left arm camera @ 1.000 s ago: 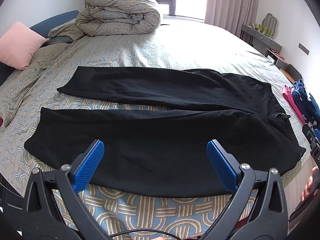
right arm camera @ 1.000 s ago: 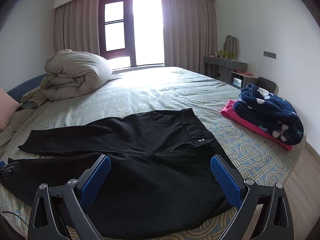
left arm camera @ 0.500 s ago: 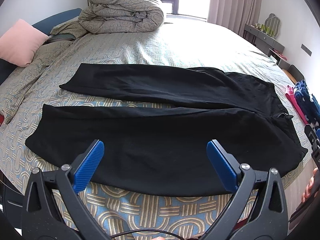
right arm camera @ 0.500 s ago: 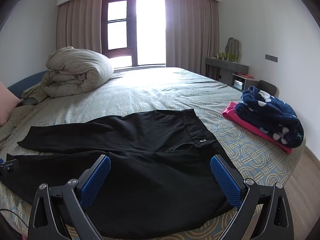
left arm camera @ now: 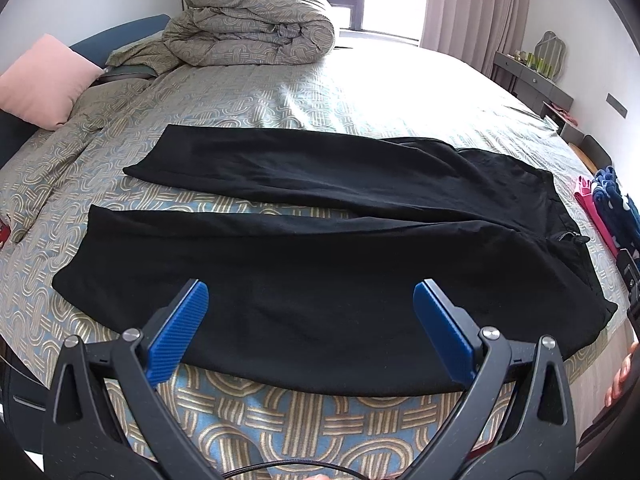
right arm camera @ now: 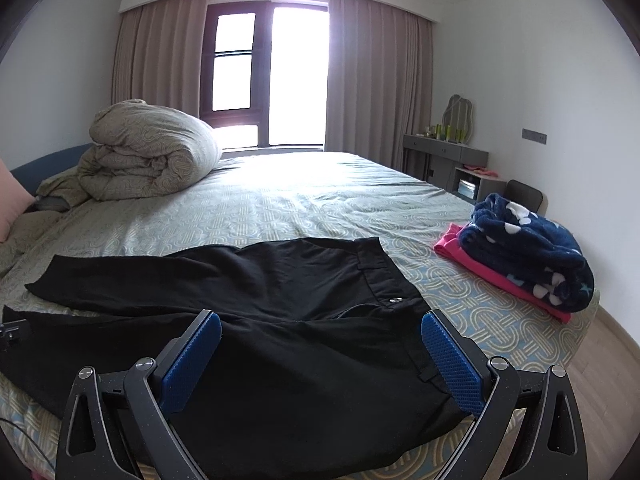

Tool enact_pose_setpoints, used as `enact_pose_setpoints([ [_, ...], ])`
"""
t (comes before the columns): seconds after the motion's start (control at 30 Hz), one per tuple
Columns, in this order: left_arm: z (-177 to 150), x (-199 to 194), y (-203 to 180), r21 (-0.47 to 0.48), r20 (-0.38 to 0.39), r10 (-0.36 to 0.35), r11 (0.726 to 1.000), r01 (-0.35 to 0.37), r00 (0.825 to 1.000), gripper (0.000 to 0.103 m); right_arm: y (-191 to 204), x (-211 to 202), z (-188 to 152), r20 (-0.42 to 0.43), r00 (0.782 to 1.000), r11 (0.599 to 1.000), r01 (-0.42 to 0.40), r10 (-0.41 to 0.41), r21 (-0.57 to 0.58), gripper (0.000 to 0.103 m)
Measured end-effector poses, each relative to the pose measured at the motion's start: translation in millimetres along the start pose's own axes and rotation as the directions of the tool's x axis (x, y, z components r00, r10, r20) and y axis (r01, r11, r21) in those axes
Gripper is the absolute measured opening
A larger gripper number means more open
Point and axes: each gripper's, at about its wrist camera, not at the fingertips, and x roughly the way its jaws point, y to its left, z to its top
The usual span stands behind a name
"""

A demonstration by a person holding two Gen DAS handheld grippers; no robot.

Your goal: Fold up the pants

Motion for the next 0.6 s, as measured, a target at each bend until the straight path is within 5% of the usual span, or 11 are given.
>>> enact_pose_setpoints([
  [0.27,0,0,1,0.005,0.005,0.014,1.000,-0.014,1.000,0.102,-3,1,-3,0.000,0.992,0.989,-0.122,0.123,0.082,0.102],
  [0.6,-1,0,1,0.008,0.015,0.016,1.000,-0.016,1.000,0.102,8,5,-3,-0.043,0.993,0.993,-0.114,0.114,0.012,0.102],
])
